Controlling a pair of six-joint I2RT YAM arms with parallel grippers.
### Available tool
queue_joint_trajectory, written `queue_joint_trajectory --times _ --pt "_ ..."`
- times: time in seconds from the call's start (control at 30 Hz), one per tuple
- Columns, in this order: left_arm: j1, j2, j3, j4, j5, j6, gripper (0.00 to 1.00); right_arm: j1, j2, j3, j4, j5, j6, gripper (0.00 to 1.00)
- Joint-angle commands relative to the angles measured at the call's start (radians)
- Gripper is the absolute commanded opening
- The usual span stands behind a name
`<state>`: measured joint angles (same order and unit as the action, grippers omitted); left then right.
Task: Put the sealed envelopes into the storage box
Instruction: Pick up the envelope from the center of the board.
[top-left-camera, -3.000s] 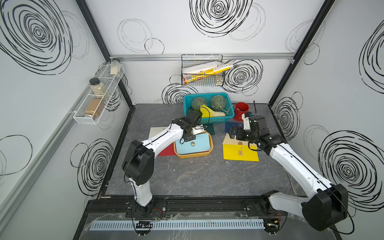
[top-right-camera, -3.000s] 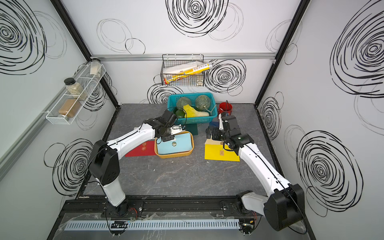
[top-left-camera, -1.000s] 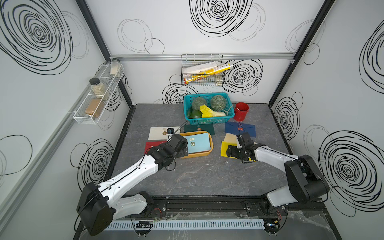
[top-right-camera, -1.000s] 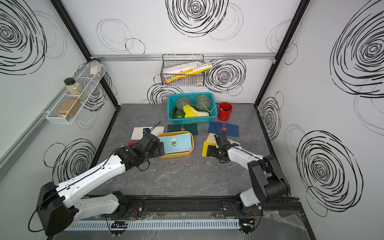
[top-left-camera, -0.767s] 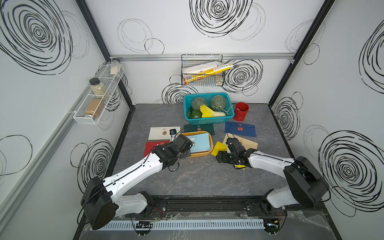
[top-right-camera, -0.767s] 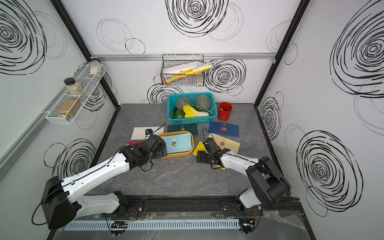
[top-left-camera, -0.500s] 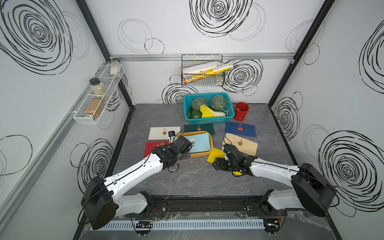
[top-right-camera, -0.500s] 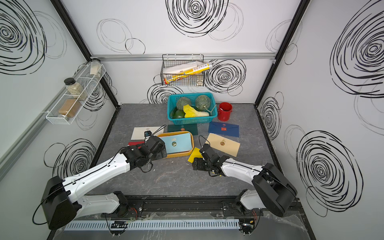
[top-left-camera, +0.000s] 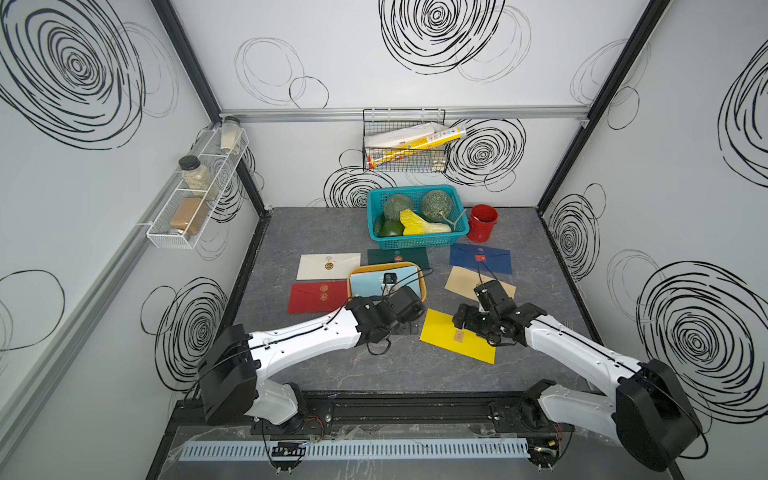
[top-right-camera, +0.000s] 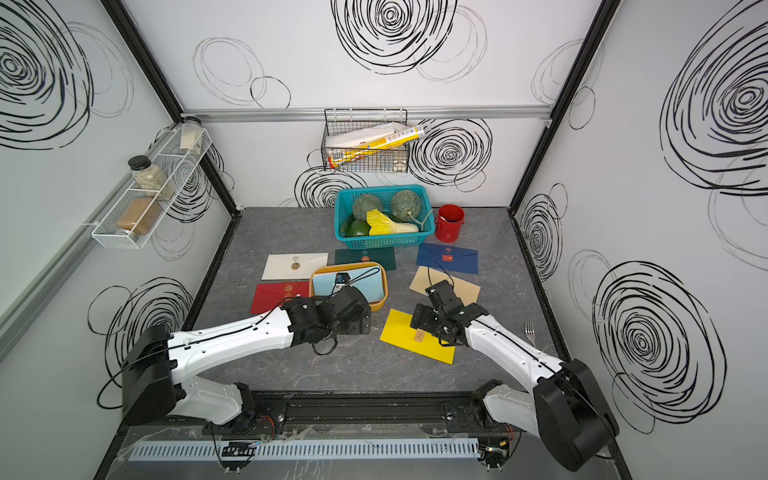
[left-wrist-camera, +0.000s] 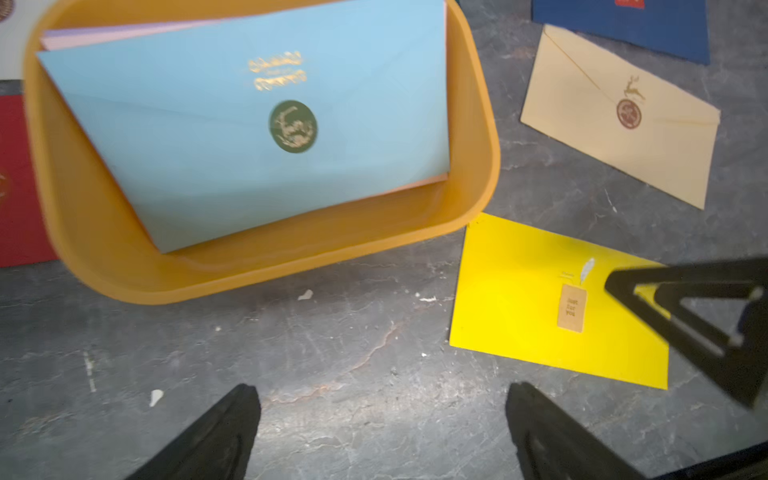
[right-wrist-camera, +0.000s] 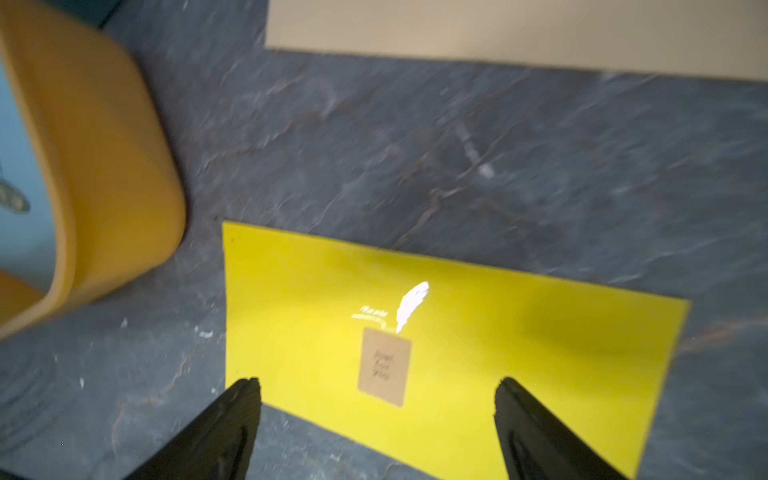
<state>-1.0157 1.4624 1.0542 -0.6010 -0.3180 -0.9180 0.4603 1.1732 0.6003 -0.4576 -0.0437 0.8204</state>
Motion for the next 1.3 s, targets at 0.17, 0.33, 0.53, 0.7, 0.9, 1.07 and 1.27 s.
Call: queue_joint_trajectory --times 0.17,0.33,0.53,0.7,0.9,1.07,1.27 --pt "0.005 0.012 0.03 0.005 -0.014 -0.042 0.99 -0.085 0.063 -0.094 -0.039 0.012 0.006 1.0" --pt "0.017 -0.002 0.011 0.002 -0.021 -0.039 0.99 -0.086 0.115 -0.101 -0.018 -0.012 -0.038 1.0" --pt "0.068 -0.045 -0.024 0.002 -0.013 -0.024 0.99 -0.014 0.187 -0.091 -0.017 0.02 -0.134 0.96" --pt "0.09 -0.063 -0.027 0.002 0.019 0.002 0.99 0.106 0.273 -0.04 -0.022 0.045 -0.176 0.96" --pt "0.085 -0.067 -0.041 0.004 0.057 0.002 0.99 0.221 0.334 0.013 0.001 0.017 -0.145 0.95" --pt "0.084 -0.063 -0.059 0.019 0.082 -0.005 0.99 0.324 0.366 0.068 0.018 -0.015 -0.093 0.95" --pt "0.068 -0.05 -0.068 0.067 0.154 0.171 0.98 0.351 0.333 0.1 0.018 -0.035 -0.073 0.96"
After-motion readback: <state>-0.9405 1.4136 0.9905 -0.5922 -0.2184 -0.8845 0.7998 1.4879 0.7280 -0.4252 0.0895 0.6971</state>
